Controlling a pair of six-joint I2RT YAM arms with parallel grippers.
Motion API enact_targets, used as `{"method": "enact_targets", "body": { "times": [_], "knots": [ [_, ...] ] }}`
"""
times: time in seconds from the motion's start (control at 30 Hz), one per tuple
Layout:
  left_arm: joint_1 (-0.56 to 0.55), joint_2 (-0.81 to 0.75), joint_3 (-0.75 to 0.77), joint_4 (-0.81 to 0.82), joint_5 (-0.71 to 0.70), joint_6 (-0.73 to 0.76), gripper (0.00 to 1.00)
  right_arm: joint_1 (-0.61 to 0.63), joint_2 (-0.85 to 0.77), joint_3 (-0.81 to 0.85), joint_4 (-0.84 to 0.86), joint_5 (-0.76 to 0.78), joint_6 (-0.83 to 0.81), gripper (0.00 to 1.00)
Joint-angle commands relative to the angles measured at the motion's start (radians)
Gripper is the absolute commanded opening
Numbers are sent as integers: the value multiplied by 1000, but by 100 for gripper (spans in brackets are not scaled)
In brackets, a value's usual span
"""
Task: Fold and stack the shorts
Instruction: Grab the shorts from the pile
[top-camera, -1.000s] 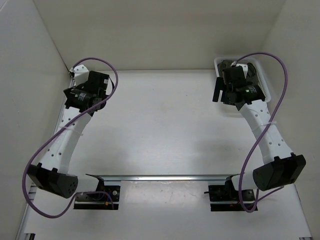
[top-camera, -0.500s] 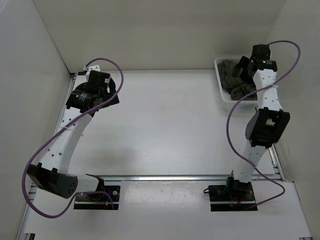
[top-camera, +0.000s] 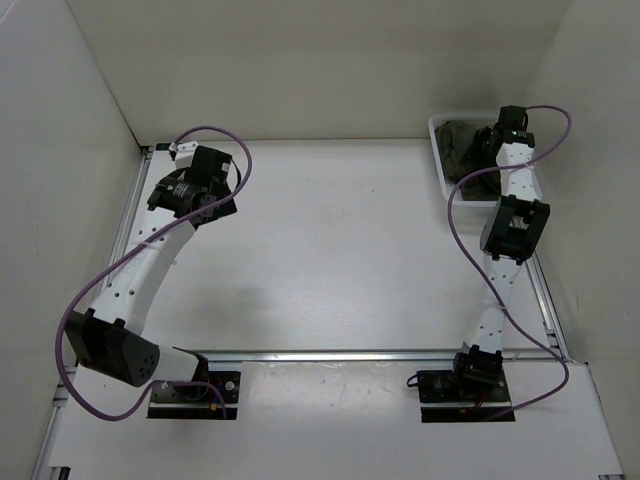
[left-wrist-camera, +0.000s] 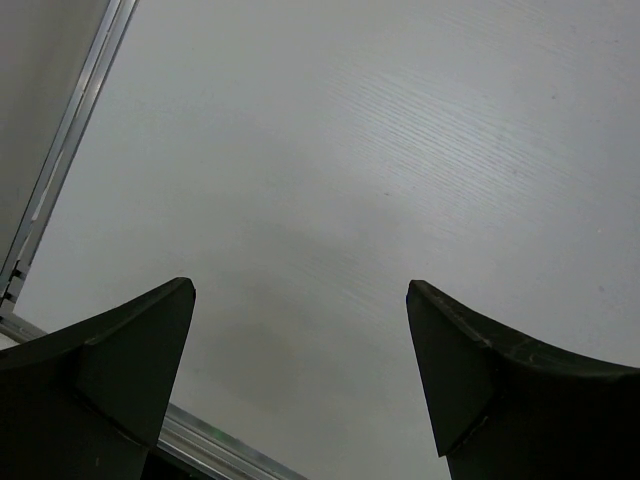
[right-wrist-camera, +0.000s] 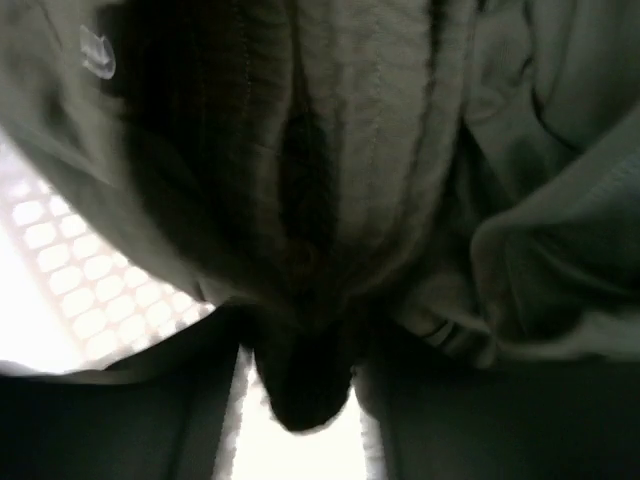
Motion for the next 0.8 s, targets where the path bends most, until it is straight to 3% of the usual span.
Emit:
{"method": "enact_targets", "body": {
  "times": [0.0,0.07,0.1,0.27,0.37,0.47,0.57,0.67,0.77],
  "knots": [
    [-7,23,38,-40,-69,-44,99,-15,29,85,71,-85,61,43],
    [-7,23,48,-40,-56,-44,99,-15,14,85,81,-76,61,7],
    [-7,23,48,-40,-56,-53,99,-15,-32,76,81,-67,61,0],
    [-7,23,48,-40,-11,-53,99,6,-433,-105,81,10,-16,0],
    [-7,9,48,-31,50,-53,99,15,-616,-129,69,-91,-35,0],
    [-7,-25,19,-41,38,-103,99,57,-722,-59,-60,-162,-63,0],
    [-7,-25,33,-119,29,-153,99,118,-860,-111,-74,-239,-63,0],
    [-7,-61,33,-129,41,-163,99,242,-993,-235,-74,-213,-85,0],
    [-7,-134,2,-115,52,-182,99,448,-1096,-423,-41,-176,-76,0]
  ]
}}
